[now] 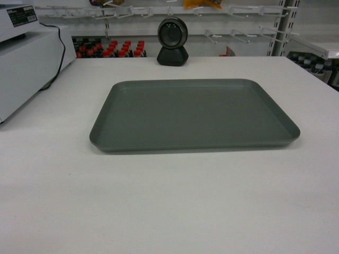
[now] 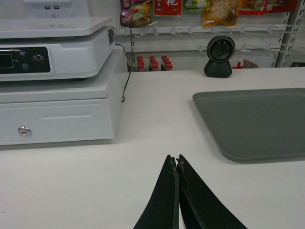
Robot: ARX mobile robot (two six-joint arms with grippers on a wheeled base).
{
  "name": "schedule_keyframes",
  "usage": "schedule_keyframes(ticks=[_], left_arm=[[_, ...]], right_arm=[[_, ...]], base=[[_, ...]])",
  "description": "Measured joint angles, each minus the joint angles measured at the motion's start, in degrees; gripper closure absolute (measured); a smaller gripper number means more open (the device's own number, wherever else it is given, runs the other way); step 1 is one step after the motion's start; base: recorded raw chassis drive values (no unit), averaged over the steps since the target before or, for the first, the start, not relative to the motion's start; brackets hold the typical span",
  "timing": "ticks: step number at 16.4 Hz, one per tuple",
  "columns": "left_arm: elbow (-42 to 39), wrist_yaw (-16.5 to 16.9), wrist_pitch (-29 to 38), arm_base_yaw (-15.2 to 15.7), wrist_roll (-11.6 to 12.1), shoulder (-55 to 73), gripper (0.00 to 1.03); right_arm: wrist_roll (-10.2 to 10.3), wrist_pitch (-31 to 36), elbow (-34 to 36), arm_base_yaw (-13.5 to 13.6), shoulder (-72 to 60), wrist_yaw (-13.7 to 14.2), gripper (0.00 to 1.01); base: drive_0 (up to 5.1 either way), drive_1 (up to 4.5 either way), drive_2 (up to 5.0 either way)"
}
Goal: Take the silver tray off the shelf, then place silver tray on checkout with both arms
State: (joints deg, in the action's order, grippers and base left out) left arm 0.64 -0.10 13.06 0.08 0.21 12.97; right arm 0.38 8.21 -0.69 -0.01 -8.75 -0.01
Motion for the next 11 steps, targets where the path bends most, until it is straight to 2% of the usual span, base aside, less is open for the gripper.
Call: schedule_keyframes(ticks=[1,2,4,6,11], left_arm=[[0.0,0.0,-0.7,0.0,0.0,-0.8,1.02],[0.0,0.1,-2.0,0.0,0.0,-1.8,1.02],[0.0,0.0,-3.2,0.0,0.0,-3.4,1.02],[0.0,0.0,-13.4,0.0,0.0,-12.4,1.02],[0.0,0.1,-13.3,0.0,0.0,-12.5,1.02]], right_arm=[[0.0,-7.0,0.0,0.0,4.4,-0.1,1.00],[0.0,-7.4,0.0,0.0,8.5,0.0,1.00],[0.0,-8.8,0.0,0.0,8.4,0.0,1.00],[0.0,-8.4,0.0,0.0,8.5,0.0,1.00],[0.0,-8.4,0.0,0.0,8.5,0.0,1.00]], base=[[0.0,0.00,0.0],[0.0,0.00,0.0],[0.0,0.00,0.0],[0.0,0.00,0.0],[0.0,0.00,0.0]])
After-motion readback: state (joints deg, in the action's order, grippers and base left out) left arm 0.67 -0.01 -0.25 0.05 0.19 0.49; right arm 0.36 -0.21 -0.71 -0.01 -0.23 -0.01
